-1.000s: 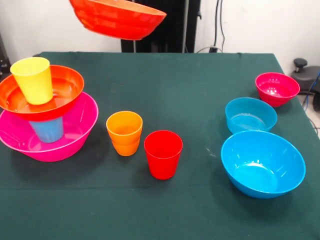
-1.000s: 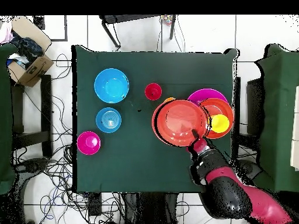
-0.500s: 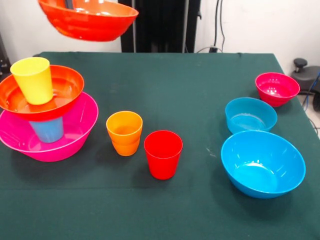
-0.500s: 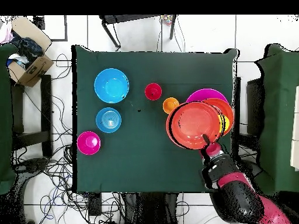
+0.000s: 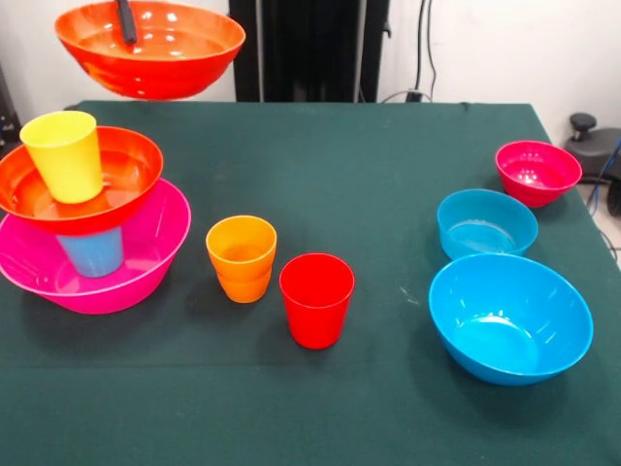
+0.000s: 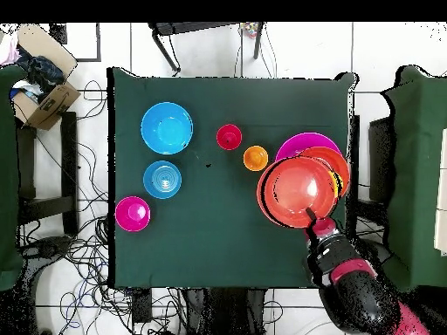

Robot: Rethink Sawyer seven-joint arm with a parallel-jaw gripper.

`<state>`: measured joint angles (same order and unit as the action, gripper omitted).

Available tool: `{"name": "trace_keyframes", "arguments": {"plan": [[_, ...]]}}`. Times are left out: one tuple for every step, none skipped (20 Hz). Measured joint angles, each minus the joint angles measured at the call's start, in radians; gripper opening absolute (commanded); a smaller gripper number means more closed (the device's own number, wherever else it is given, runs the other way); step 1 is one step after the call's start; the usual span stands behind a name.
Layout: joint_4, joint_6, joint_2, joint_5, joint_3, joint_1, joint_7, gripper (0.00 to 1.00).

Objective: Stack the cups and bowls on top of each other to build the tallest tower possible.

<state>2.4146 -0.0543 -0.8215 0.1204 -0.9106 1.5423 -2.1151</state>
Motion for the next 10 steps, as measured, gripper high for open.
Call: {"name": "trace_keyframes", "arguments": {"plan": [[-0.001,0.010,-0.001,-0.003,0.003,0.000,0.000,0.00],[-0.002,0.019,-0.002,-0.006,0.006,0.000,0.000,0.00],[-0.006,0.037,-0.003,-0.009,0.011,0.000,0.000,0.00],[-0.015,0.066,-0.005,-0.013,0.020,0.000,0.000,0.00],[-0.020,0.081,-0.007,-0.014,0.024,0.000,0.000,0.00],[-0.024,0.093,-0.007,-0.016,0.026,0.000,0.000,0.00],[-0.036,0.123,-0.010,-0.019,0.030,0.001,0.000,0.00],[-0.046,0.144,-0.012,-0.022,0.033,0.001,0.000,0.00],[-0.055,0.158,-0.015,-0.022,0.035,0.001,0.000,0.00],[-0.063,0.172,-0.017,-0.023,0.037,0.001,0.000,0.00]]}}
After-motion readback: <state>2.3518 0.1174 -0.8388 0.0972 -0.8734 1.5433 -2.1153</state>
